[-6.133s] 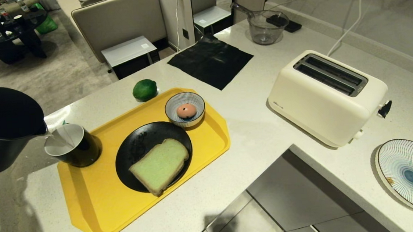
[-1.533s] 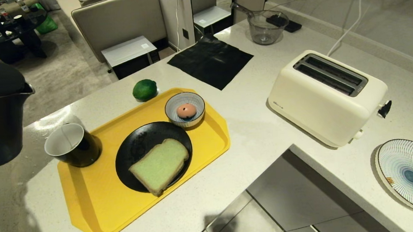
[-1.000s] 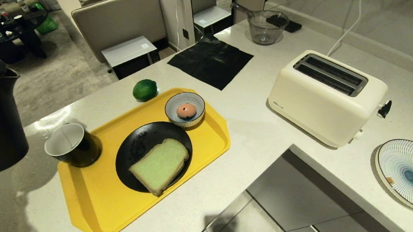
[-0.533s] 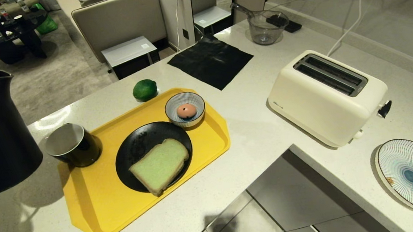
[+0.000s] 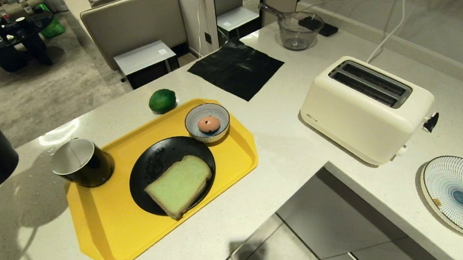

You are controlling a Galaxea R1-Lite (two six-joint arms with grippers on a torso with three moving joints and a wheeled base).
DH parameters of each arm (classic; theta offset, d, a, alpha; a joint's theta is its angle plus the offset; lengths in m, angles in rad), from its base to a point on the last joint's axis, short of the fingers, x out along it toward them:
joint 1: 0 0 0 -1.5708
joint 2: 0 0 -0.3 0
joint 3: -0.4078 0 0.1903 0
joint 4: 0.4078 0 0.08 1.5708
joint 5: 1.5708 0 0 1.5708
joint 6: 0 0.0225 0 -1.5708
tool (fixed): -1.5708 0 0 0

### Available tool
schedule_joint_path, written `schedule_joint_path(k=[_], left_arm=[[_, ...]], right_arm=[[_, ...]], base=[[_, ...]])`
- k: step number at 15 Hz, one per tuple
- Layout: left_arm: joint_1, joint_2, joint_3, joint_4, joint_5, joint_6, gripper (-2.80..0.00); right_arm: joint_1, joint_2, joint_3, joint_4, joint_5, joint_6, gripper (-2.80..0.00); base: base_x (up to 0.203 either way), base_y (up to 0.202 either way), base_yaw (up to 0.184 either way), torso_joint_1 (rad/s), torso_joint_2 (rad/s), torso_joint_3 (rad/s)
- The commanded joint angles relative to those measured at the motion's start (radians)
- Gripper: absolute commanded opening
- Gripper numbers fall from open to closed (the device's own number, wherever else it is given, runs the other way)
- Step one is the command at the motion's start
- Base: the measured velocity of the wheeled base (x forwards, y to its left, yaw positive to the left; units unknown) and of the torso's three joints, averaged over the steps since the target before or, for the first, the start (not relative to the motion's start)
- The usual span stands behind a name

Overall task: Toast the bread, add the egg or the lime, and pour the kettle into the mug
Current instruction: Put the kettle back

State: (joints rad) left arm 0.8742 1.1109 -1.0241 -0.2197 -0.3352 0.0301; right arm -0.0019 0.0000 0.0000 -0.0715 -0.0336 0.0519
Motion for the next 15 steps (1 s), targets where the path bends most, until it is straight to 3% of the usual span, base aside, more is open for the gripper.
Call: schedule_joint_path(k=[1,3,5,11,15], left_arm=[[0.126,0.019,0.016,-0.007,-0.09,0.008,-2.8],[0.238,0.062,0.027,-0.014,-0.216,0.025,-2.8],[0.285,0.128,0.042,-0.091,-0.267,0.027,-2.8],[0.295,0.374,0.074,-0.348,-0.305,-0.002,-2.8],[0.271,0.565,0.077,-0.529,-0.373,-0.011,-2.8]], right_arm=[[0.0,0.002,0.026,-0.001,0.0,0.0,-2.8],[0.0,0.002,0.026,-0.001,0.0,0.0,-2.8],[0.0,0.002,0.026,-0.001,0.0,0.0,-2.8],[0.0,0.002,0.026,-0.001,0.0,0.0,-2.8],[0.0,0.002,0.026,-0.001,0.0,0.0,-2.8]], base=[[0.0,0.0,0.0,0.0,0.0,0.0],[0.0,0.0,0.0,0.0,0.0,0.0],[0.0,0.0,0.0,0.0,0.0,0.0],[0.0,0.0,0.0,0.0,0.0,0.0],[0.0,0.0,0.0,0.0,0.0,0.0]])
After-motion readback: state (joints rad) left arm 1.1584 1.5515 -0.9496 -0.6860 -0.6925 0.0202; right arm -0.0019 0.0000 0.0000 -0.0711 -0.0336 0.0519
